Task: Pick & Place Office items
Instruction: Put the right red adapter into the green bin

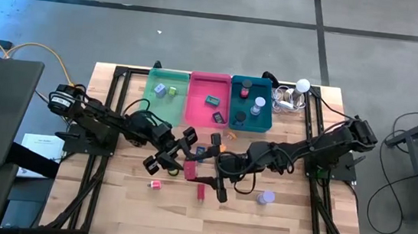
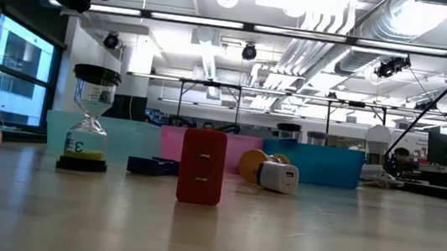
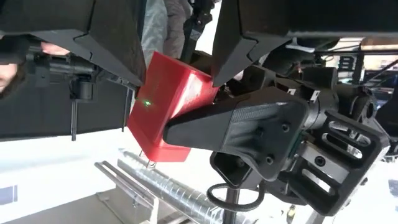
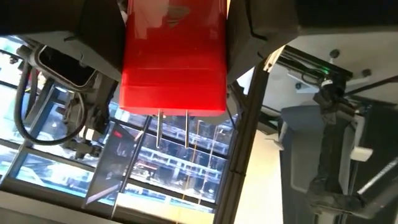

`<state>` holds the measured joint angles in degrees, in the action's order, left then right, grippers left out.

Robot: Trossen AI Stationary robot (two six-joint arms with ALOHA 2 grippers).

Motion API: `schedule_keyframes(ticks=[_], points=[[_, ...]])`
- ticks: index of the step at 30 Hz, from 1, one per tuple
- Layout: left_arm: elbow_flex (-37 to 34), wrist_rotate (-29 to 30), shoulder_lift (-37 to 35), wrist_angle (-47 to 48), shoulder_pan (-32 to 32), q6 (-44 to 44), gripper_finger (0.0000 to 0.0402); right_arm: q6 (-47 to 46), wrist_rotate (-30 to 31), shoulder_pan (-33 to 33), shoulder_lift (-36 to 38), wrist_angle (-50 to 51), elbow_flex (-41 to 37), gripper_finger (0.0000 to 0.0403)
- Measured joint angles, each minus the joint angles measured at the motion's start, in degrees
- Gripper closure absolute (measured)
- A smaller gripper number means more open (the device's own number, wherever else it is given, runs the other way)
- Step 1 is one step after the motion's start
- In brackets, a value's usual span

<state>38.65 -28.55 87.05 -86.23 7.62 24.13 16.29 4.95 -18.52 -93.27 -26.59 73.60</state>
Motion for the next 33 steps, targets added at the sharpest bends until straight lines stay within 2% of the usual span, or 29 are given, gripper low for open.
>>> schedule_keyframes(ticks=[14,21,27,33], points=[[0.0,-8.9,0.0,3.6,-3.9,13.7,0.0225,-5.4,-0.4,0.6,0.0,4.6,0.0,0.0204],[0.0,-10.9,-0.1,8.3,-3.5,13.7,0.0225,-10.8,-3.9,2.8,0.0,5.7,0.0,0.0204],[0.0,-10.6,-0.1,9.2,-4.2,13.2,0.0225,-13.0,-4.5,3.2,0.0,7.1,0.0,0.0204],[0.0,-10.5,-0.1,9.2,-4.2,7.0,0.0225,-11.7,0.9,1.7,0.0,7.4,0.0,0.0204]])
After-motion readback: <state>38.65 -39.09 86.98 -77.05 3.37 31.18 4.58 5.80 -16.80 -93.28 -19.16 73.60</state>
